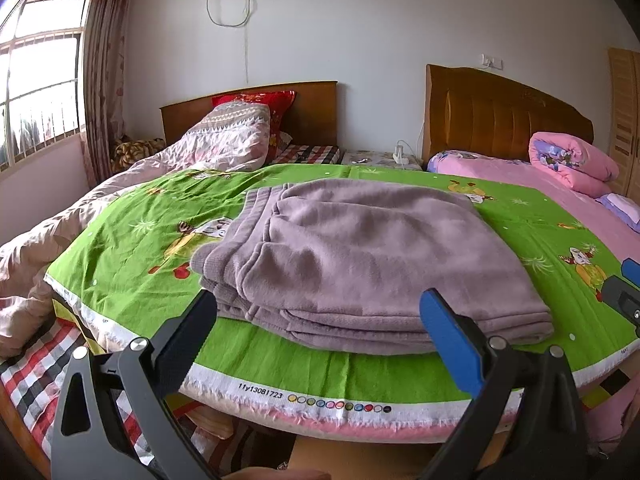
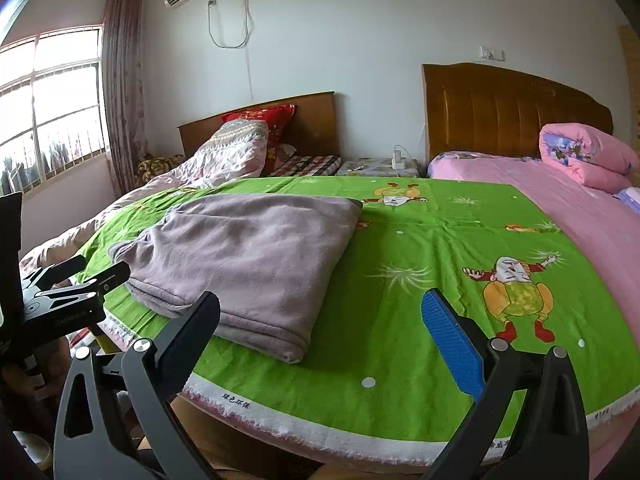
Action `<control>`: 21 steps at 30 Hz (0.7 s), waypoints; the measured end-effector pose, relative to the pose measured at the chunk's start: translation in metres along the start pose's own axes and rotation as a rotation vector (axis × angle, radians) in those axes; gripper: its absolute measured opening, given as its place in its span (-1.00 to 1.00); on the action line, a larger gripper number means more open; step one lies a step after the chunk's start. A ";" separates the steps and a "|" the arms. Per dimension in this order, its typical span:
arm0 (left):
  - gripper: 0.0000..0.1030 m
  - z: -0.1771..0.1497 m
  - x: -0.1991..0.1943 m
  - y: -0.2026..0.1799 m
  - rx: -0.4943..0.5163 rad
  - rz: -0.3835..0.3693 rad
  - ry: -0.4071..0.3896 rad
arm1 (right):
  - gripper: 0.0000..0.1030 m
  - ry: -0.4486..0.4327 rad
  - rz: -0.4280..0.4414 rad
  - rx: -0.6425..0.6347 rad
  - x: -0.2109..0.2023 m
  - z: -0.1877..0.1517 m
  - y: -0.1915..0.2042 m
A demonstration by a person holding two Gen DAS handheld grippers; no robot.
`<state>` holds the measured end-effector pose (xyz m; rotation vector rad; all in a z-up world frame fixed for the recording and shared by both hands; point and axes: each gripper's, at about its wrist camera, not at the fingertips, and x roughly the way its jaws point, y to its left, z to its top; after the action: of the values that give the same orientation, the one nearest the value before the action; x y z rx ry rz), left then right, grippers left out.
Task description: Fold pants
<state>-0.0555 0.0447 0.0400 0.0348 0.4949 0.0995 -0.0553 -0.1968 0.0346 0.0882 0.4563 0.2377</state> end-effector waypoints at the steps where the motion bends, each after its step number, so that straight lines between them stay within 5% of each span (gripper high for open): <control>1: 0.97 0.000 0.000 0.000 0.000 0.000 0.000 | 0.90 0.000 0.000 0.000 0.000 0.000 0.000; 21: 0.97 -0.003 0.003 0.004 -0.006 -0.002 0.012 | 0.90 0.015 0.014 0.000 0.005 -0.002 -0.003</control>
<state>-0.0550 0.0488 0.0363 0.0276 0.5070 0.0999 -0.0509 -0.1978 0.0303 0.0896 0.4703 0.2523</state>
